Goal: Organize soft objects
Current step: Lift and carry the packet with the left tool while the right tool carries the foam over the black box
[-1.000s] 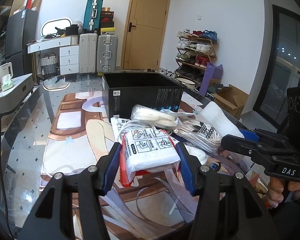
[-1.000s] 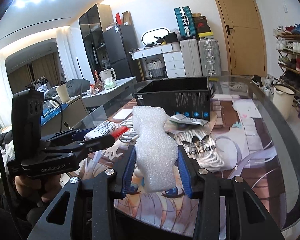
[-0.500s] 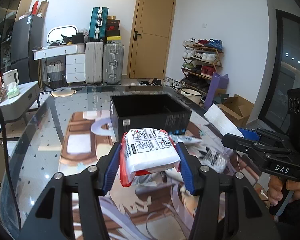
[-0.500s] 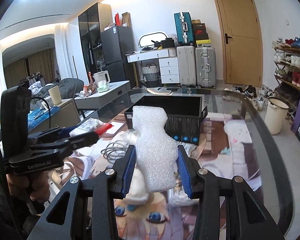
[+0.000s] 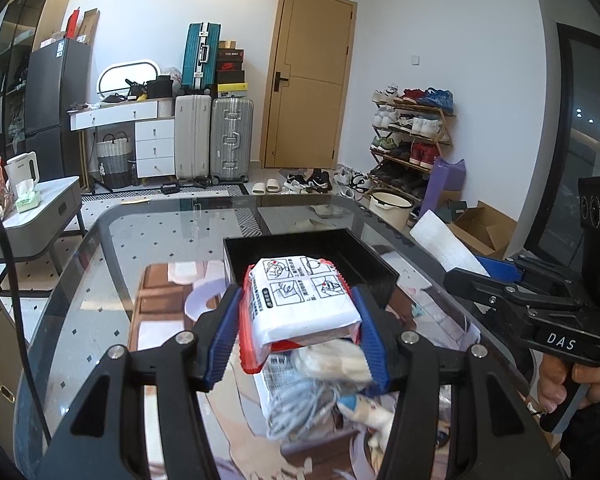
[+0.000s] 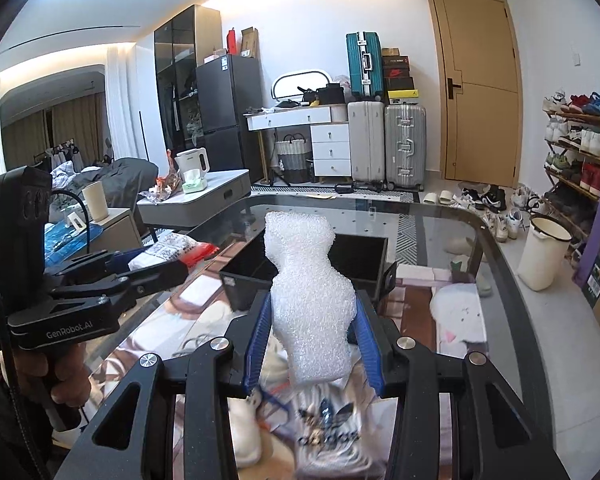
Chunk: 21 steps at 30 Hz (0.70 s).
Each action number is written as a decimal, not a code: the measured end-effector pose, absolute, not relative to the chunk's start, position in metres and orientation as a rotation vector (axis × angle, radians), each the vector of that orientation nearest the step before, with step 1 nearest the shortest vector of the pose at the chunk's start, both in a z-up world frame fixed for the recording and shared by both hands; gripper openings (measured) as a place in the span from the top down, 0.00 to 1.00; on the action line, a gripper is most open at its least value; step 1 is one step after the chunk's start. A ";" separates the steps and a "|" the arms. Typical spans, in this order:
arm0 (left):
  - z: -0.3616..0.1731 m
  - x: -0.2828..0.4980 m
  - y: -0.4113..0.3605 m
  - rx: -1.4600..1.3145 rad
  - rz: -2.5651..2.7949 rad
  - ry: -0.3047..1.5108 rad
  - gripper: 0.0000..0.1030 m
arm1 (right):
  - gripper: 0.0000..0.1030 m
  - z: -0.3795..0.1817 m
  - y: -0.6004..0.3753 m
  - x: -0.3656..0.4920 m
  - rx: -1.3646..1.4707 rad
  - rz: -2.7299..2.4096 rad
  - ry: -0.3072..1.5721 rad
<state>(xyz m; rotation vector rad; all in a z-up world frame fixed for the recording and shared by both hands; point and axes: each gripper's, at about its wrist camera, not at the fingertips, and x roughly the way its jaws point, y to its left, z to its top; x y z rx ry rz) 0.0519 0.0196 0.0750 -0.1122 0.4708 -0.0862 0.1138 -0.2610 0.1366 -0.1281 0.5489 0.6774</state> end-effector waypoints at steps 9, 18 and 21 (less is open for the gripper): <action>0.085 0.086 0.025 -0.122 -0.075 0.462 0.47 | 0.60 0.141 -0.249 0.150 -0.137 0.678 0.569; 0.079 0.118 0.022 -0.122 -0.072 0.483 0.47 | 0.60 0.136 -0.230 0.179 -0.179 0.677 0.606; 0.074 0.130 0.020 -0.111 -0.068 0.503 0.47 | 0.60 0.132 -0.222 0.189 -0.187 0.679 0.622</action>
